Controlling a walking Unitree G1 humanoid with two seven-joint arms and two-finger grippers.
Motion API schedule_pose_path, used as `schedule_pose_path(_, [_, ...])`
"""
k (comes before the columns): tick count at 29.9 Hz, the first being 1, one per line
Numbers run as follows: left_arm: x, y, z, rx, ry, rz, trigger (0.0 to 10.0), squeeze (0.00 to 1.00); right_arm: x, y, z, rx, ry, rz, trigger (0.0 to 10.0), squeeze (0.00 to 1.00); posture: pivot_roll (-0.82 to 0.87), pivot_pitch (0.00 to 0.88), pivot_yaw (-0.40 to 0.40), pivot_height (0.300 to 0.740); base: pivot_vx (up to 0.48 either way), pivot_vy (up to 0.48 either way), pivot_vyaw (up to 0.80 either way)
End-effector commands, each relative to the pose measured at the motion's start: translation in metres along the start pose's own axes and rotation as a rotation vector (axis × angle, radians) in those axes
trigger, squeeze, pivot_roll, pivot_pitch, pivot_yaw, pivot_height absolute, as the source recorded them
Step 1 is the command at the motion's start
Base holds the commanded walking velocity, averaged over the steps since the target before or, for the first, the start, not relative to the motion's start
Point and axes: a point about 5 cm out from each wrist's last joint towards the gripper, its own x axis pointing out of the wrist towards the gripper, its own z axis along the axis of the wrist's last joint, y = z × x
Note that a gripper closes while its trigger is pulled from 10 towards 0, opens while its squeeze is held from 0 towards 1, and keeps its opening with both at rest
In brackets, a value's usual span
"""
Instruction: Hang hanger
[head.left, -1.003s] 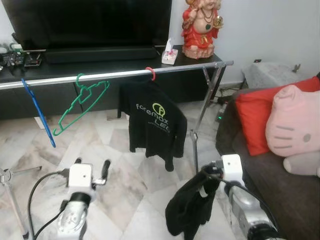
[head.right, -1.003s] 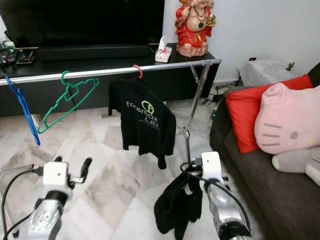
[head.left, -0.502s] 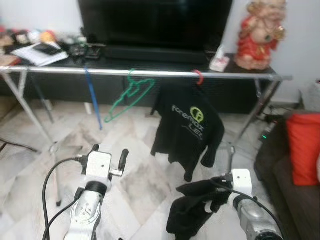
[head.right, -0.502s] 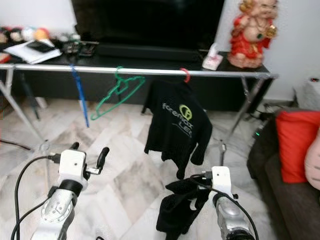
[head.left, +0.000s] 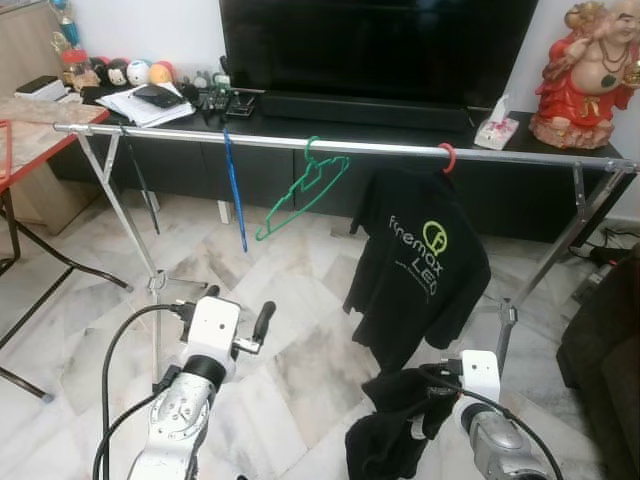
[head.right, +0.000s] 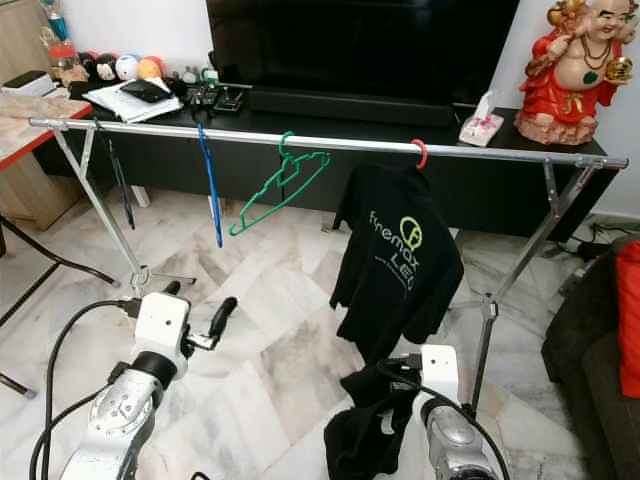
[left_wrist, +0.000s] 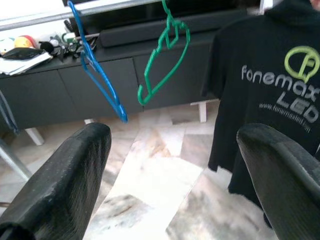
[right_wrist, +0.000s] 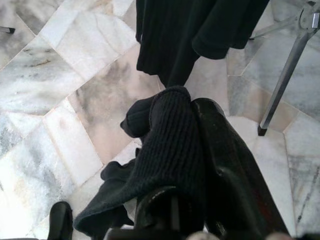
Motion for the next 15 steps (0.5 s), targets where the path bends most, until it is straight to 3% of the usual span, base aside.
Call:
schedule_pose_path(1, [0.004,-0.001,0.009,0.003,-0.025,-0.015,10.0,0.00,0.002,-0.003,0.008,0.027,-0.024,-0.025,10.0,0.00,0.07,0.000,-0.057,0.716,0.307,0.000,0.00])
schedule_pose_path(5, [0.005,-0.004,0.013,-0.016,-0.037,-0.052,10.0,0.00,0.002,-0.005,0.009,0.023,-0.021,-0.037,10.0,0.00,0.07,0.000,-0.059,0.716,0.337,0.000,0.00])
schedule_pose_path(9, [0.007,-0.006,0.020,-0.032,-0.059,-0.061,10.0,0.00,0.002,-0.007,0.011,0.043,-0.035,-0.040,10.0,0.00,0.06,0.000,-0.060,0.716,0.376,0.000,-0.80])
schedule_pose_path(15, [0.011,-0.007,0.025,-0.038,-0.073,-0.068,10.0,0.00,0.002,-0.011,0.013,0.050,-0.047,-0.056,10.0,0.00,0.06,0.000,-0.062,0.716,0.391,0.000,0.00])
